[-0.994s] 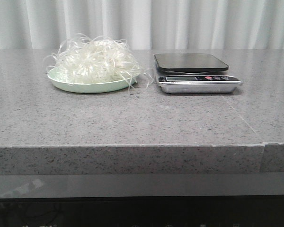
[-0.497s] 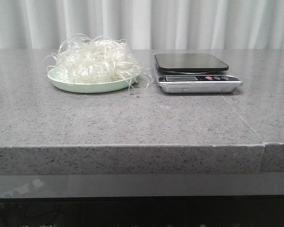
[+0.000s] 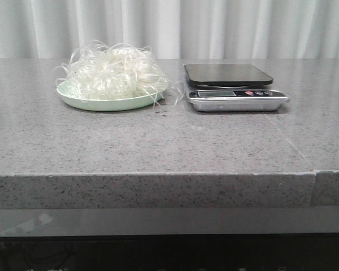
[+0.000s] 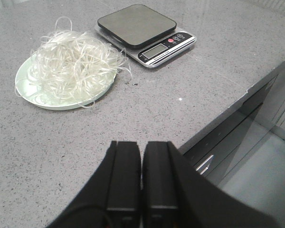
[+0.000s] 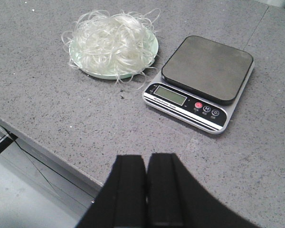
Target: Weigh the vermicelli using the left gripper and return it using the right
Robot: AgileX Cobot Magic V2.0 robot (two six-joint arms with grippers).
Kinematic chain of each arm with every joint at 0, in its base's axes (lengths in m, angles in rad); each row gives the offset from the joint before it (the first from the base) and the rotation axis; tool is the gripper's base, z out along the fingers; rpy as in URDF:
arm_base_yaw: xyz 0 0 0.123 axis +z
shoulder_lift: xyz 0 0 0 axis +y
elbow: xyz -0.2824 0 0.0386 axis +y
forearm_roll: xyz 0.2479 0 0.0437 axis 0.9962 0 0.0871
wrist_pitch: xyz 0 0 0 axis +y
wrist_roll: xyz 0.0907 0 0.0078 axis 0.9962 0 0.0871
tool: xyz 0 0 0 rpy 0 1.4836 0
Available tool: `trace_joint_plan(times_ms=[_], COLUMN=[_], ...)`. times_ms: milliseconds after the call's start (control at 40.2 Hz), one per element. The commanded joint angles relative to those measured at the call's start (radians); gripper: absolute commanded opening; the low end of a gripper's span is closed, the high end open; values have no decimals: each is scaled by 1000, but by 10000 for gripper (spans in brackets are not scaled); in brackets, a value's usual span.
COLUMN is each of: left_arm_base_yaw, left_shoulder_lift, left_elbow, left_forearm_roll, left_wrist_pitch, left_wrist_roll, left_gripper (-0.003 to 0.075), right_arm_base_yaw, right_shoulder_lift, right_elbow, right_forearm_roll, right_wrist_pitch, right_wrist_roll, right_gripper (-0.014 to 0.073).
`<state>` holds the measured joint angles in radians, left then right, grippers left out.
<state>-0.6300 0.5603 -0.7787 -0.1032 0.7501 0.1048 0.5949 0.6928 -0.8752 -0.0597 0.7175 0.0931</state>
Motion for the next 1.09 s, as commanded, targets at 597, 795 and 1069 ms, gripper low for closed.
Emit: trace_joint_plan(times_ms=[597,795,1069], left_arm_base_yaw=[317,438,526], left_shoulder_lift=[-287,-439,-582], left_elbow=[319,518,707], left_forearm_roll=[5,5,5], left_wrist_pitch=[-418,-583,-706], left_wrist_roll=[-3,-3,-3], left_gripper=[156,156,156], right_arm_base_yaw=[-6,-6,-6], right_shoulder_lift=[-4,-4,-4], right_elbow=[-25,-25,-25], right_forearm_roll=[-5,-5,-5], right_wrist_pitch=[-66,-66,-66], right_wrist_roll=[-3,-3,-3], right_gripper=[157,157,157])
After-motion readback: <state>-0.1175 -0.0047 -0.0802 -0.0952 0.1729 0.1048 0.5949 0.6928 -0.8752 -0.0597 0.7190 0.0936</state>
